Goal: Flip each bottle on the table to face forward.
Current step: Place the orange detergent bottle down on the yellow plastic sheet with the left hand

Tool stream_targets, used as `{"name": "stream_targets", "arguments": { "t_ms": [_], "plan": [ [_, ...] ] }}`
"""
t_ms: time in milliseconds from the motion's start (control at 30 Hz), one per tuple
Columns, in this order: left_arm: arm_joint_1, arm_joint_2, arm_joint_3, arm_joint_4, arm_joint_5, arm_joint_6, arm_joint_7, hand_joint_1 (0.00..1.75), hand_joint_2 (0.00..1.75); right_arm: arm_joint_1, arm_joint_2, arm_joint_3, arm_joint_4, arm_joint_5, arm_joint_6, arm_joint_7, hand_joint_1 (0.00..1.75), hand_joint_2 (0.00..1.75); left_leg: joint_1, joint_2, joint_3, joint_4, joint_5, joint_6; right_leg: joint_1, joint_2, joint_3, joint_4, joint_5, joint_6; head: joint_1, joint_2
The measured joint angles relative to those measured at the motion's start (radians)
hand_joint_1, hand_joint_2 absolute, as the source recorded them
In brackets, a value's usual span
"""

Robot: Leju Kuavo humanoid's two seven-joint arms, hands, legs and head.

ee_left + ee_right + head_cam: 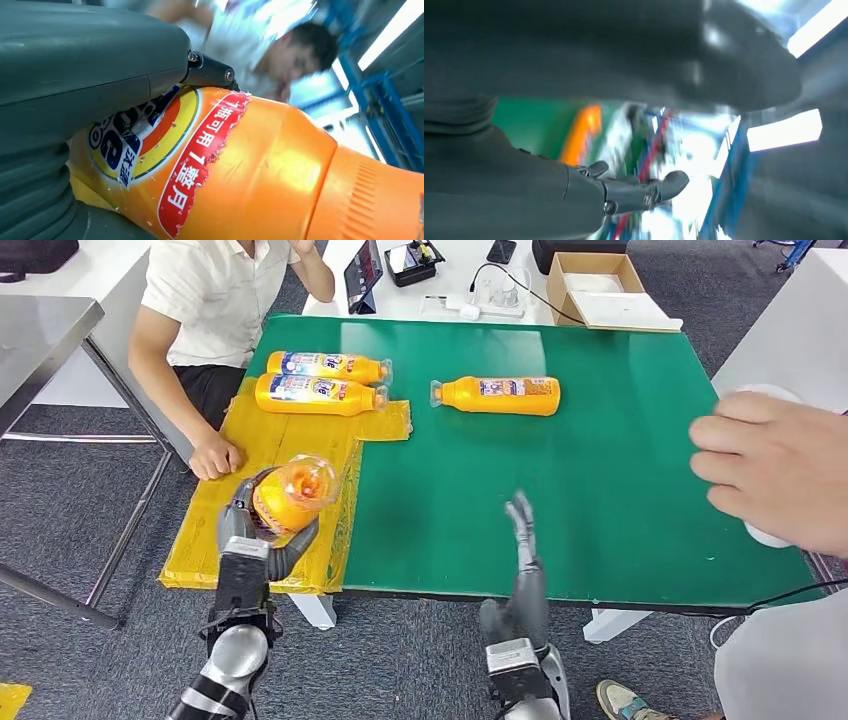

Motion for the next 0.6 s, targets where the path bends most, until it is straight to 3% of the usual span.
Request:
{"name": "stream_targets", "arguments": {
  "t_ms": [133, 367, 600],
  "plan": [
    [-0.076, 0.008, 0.012, 0.138, -0.296, 0.048, 0.114, 1.75, 1.75, 0.01, 0.003, 0.01, -0.058, -0.024, -0.041, -0.002, 0.0, 0.0, 0.0, 0.001, 0.001, 0.0, 0.0, 0.0, 0.0, 0.0, 0.0, 0.001, 0.001, -0.001, 0.0, 0.0],
    [-0.186, 0.015, 0.022, 0.351, -0.509, 0.039, 0.237, 1.75, 1.75, 0.018, 0.011, 0.029, -0.076, -0.077, -0.012, -0.002, 0.0, 0.0, 0.0, 0.002, 0.0, 0.0, 0.001, -0.001, 0.0, 0.0, -0.001, 0.001, 0.002, -0.003, 0.0, 0.0],
    [-0.356, 0.02, 0.057, 0.668, -0.636, -0.07, 0.369, 1.75, 1.75, 0.015, 0.029, 0.042, -0.063, -0.112, 0.039, -0.002, 0.0, 0.0, 0.0, 0.003, 0.0, 0.0, 0.002, -0.001, 0.0, 0.0, -0.001, 0.002, 0.002, -0.003, 0.0, 0.0]
  ]
}}
